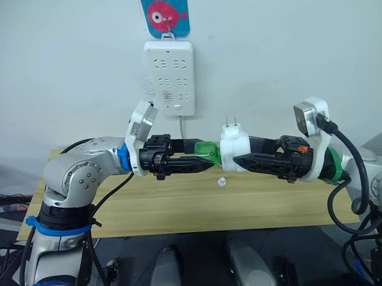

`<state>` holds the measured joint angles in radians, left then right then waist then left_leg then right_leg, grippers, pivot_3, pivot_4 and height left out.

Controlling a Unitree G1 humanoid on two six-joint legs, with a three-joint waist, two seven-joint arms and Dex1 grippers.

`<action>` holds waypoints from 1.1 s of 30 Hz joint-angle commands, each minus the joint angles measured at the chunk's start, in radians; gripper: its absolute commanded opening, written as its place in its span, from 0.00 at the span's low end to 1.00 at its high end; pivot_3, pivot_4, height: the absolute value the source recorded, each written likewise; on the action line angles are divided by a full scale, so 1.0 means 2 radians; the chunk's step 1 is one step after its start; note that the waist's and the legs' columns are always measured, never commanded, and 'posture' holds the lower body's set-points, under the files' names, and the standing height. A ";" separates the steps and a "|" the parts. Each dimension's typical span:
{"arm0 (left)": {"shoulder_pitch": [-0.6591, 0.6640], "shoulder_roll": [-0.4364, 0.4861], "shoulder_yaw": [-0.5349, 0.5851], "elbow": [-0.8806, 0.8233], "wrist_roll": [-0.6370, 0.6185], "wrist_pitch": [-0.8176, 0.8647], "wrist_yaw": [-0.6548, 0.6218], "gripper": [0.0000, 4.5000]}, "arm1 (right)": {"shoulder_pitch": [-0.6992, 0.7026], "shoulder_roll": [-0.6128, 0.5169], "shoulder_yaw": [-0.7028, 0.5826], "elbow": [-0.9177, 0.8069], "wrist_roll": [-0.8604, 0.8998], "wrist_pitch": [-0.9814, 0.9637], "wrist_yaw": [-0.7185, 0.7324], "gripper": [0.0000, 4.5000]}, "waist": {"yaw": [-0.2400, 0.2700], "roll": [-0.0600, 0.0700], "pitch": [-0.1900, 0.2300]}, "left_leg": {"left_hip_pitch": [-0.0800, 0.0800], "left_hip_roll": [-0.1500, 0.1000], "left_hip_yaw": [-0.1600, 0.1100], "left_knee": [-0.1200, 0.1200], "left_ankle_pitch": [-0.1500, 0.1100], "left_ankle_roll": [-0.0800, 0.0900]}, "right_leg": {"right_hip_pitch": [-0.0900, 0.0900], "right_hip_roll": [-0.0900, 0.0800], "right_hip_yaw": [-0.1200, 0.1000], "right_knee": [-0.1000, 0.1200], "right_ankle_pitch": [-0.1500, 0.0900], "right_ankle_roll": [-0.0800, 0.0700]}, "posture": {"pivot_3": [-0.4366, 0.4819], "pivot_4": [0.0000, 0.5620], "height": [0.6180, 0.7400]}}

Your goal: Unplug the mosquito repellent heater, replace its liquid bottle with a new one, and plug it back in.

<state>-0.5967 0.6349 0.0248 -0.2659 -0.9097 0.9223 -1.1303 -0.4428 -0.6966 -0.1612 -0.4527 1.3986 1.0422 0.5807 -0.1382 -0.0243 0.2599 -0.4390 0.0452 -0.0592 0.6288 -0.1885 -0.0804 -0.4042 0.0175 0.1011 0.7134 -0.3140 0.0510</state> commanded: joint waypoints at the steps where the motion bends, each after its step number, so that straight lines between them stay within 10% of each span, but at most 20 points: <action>1: 0.002 0.000 -0.018 -0.036 0.000 -0.019 -0.021 0.53 | -0.010 0.004 0.001 -0.014 0.015 -0.005 -0.017 0.66 | 0.000 0.000 0.000 | 0.000 0.000 0.000 0.000 0.000 0.000 | 0.000 0.000 0.000 0.000 0.000 0.000 | 0.29 0.40 0.86; 10: 0.001 -0.009 -0.031 -0.036 0.018 -0.044 -0.024 0.53 | -0.021 -0.018 0.016 -0.008 0.052 0.029 -0.033 0.66 | 0.000 0.000 0.000 | 0.000 0.000 0.000 0.000 0.000 0.000 | 0.000 0.000 0.000 0.000 0.000 0.000 | 0.29 0.41 0.86; 15: 0.004 -0.020 -0.033 -0.022 0.041 -0.072 -0.015 0.53 | -0.019 -0.032 0.014 -0.011 0.054 0.032 -0.035 1.00 | 0.001 0.000 0.000 | 0.000 0.000 0.000 0.000 0.000 0.000 | 0.000 0.000 0.000 0.000 0.000 0.000 | 0.29 0.41 0.86; 30: 0.001 -0.029 -0.033 0.004 0.064 -0.100 -0.014 0.53 | 0.126 -0.116 -0.014 -0.088 -0.128 -0.062 0.098 1.00 | 0.003 0.000 0.000 | 0.000 0.000 0.000 0.000 0.000 0.000 | 0.000 0.000 0.000 -0.001 -0.001 0.002 | 0.27 0.41 0.86; 33: -0.002 -0.022 -0.038 0.007 0.068 -0.102 -0.027 0.53 | 0.169 -0.137 -0.044 -0.074 -0.131 -0.069 0.152 0.87 | 0.004 0.000 0.000 | 0.000 0.000 0.000 0.000 0.000 0.000 | 0.000 0.000 0.000 -0.001 -0.001 0.002 | 0.26 0.42 0.86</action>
<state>-0.5861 0.5812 -0.0562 -0.2351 -0.7694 0.7375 -1.1611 -0.1162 -0.9500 -0.1899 -0.5896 1.1325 0.9296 0.8154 -0.1297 -0.0247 0.2602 -0.4394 0.0449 -0.0588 0.6288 -0.1885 -0.0803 -0.4041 0.0174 0.1015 0.7122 -0.3165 0.0554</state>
